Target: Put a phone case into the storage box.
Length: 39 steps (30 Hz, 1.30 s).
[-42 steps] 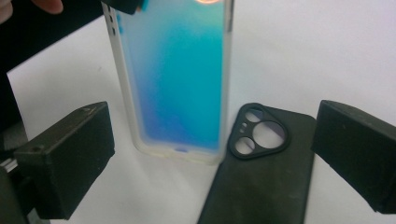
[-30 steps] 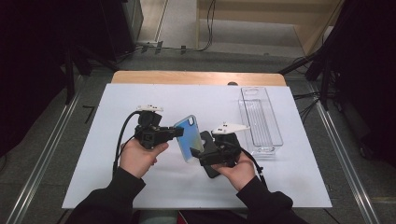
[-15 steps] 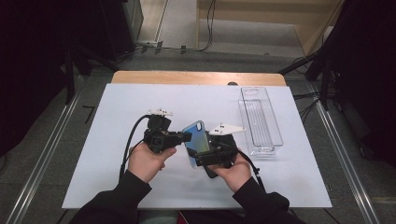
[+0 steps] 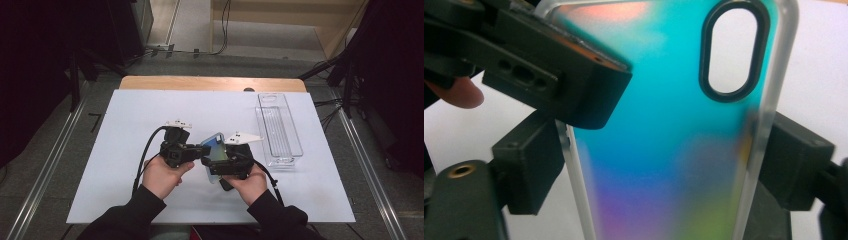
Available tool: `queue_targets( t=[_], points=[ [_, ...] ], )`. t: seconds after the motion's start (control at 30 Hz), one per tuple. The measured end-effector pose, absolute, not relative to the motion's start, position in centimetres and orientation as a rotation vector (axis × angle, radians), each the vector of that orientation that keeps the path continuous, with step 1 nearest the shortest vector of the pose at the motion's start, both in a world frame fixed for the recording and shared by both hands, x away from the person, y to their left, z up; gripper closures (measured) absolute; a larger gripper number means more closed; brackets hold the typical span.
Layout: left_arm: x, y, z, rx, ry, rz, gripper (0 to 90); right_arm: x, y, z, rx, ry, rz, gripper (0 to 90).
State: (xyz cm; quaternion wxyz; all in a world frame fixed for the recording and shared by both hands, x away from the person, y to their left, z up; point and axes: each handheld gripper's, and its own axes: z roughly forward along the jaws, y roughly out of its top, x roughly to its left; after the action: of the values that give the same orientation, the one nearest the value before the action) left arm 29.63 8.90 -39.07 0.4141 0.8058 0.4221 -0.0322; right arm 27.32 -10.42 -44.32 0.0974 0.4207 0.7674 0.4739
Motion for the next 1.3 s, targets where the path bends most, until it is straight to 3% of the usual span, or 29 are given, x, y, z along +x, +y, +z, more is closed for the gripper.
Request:
queue_targets(
  t=[0.2, 0.4, 0.7, 1.03, 1.3],
  points=[
    [29.7, 9.0, -39.0, 2.020, 1.052, -0.090, 79.8, 27.3, -10.4, -44.2, 1.239, 2.284, 1.394, 15.3],
    [29.5, 9.5, -37.9, 1.993, 1.024, -0.057, 64.7, 27.4, -10.5, -44.1, 1.234, 2.288, 1.386, 15.3],
    [29.0, 10.1, -36.6, 2.012, 0.985, -0.056, 50.4, 27.9, -11.7, -44.1, 1.255, 2.286, 1.389, 15.3],
    [29.2, 10.9, -37.9, 2.069, 0.834, -0.122, 33.6, 28.2, -12.6, -43.9, 1.236, 2.306, 1.404, 15.3],
    [28.9, 11.5, -39.8, 2.120, 0.764, -0.083, 33.4, 28.4, -13.5, -43.5, 1.232, 2.304, 1.423, 15.3]
  ],
)
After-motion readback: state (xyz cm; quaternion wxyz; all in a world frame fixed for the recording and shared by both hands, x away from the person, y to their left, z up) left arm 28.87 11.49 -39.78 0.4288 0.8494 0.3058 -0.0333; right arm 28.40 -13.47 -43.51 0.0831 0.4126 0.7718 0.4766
